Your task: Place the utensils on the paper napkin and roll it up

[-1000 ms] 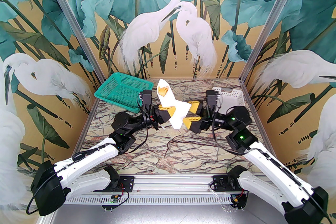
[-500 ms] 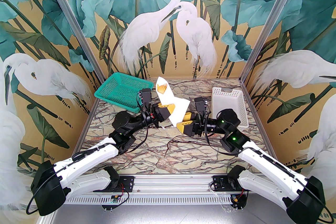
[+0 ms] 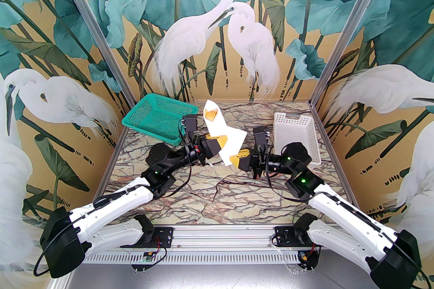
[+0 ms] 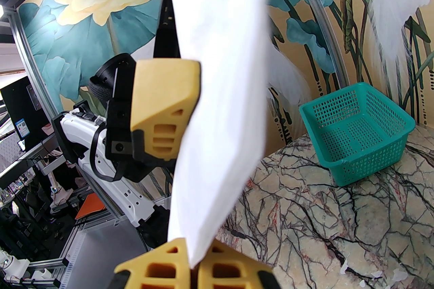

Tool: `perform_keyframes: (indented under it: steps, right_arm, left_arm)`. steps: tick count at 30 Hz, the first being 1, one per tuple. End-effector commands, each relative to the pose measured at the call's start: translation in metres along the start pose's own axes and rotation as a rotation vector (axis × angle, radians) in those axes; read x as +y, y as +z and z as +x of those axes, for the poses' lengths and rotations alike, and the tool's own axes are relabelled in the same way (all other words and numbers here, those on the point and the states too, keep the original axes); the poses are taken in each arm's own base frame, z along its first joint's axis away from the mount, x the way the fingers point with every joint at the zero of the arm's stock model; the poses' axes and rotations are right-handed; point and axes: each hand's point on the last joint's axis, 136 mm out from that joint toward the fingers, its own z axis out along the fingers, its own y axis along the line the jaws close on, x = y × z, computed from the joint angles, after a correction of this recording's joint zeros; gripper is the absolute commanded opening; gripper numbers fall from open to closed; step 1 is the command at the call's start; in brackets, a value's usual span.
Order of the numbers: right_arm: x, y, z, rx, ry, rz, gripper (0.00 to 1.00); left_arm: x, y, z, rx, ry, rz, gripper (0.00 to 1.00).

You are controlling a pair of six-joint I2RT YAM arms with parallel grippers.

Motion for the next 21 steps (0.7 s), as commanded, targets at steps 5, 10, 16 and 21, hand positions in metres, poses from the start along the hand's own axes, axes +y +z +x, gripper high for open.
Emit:
perform_keyframes:
  steps: [5,10,16,21]
  right_arm:
    - [0.012,-0.01,0.02,0.079,-0.085,-0.077,0.25]
    - [0.006,-0.022,0.0,0.026,-0.092,0.007,0.62]
    - [-0.009,-0.033,-0.05,-0.11,-0.081,0.148,0.86]
    - [-0.019,-0.032,-0.095,-0.261,-0.064,0.204,0.85]
  left_arm:
    - [-0.001,0.0,-0.029,-0.085,-0.029,-0.007,0.0]
    - [0.018,-0.005,-0.024,-0.086,0.011,-0.075,0.0]
    - [0.026,-0.006,-0.019,-0.074,0.052,-0.098,0.0]
    - [0.021,-0.002,-0.02,-0.073,0.048,-0.057,0.0]
